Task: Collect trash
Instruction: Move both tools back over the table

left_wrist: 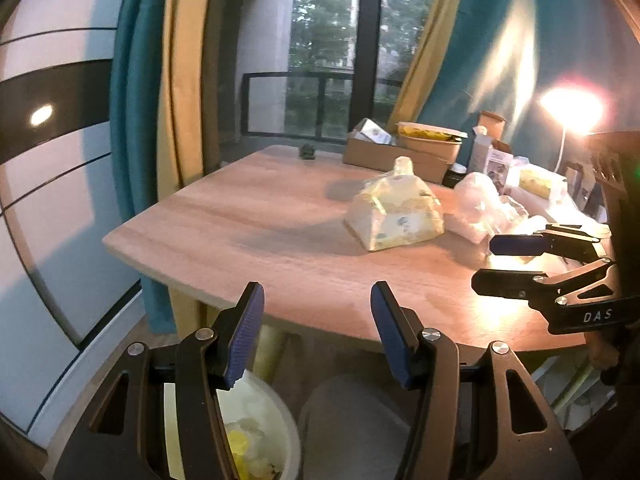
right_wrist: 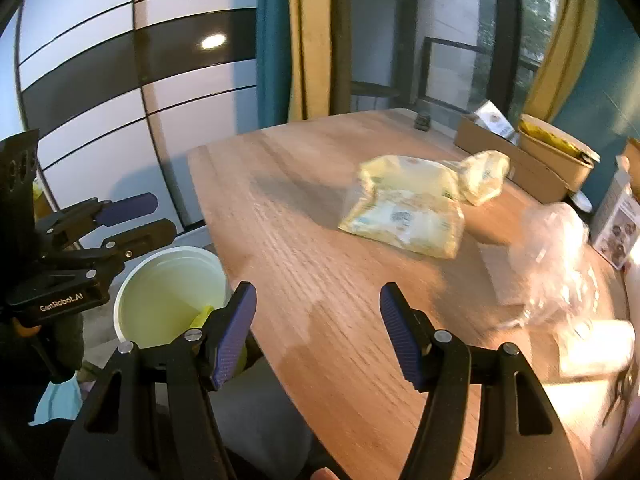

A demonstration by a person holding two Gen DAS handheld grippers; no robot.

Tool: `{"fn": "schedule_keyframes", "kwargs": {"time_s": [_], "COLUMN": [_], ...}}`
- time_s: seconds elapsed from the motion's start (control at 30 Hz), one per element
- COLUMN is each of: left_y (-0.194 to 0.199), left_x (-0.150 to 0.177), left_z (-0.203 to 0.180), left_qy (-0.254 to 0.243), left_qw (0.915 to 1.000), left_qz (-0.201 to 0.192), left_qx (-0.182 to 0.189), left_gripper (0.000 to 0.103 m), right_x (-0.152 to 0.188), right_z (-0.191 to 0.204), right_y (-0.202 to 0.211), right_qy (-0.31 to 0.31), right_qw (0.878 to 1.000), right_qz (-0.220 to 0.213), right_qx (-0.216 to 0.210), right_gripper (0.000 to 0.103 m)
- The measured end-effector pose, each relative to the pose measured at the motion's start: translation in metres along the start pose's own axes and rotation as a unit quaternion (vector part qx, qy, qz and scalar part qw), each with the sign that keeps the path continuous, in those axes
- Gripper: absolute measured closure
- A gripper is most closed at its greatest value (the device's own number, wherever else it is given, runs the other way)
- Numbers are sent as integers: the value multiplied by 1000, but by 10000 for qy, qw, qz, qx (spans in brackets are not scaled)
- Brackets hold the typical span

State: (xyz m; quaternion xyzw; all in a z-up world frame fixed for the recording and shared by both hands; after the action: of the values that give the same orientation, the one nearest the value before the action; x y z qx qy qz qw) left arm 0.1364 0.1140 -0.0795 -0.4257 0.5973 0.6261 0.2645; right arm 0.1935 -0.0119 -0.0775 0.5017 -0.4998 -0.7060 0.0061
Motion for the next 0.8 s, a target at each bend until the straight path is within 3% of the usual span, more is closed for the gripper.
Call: {"fn": "schedule_keyframes", "kwargs": {"time_s": [0.57, 0.8], "left_y": [-25, -42], "left_x": [-23, -28], "left_z": [-56, -70], "left_qy": [-465, -572], "left_qw": [9983, 9976], "left_qz": [102, 255], "left_qx": [330, 282], "left_gripper": [44, 44], "right_x": [26, 40], "right_z": [-70, -106], "right_y": [25, 32], "right_qy": [-627, -943], "right_qw": [9973, 9936], "right_qz": [-31, -5], "right_qx": [388, 628], "right_gripper": [39, 39]}}
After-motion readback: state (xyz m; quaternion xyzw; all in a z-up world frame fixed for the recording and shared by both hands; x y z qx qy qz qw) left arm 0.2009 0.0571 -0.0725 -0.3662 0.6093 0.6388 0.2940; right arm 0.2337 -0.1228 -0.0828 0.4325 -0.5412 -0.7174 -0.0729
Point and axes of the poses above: each gripper's, at about its wrist camera, not at the fingertips, and y roughly against the way its jaws point, z to its left, x to its underside, the point moved 9 cm from there along -y, roughly the way its jaws point, and after that the axes turned 3 degrees about z, right-handed, at the moved point
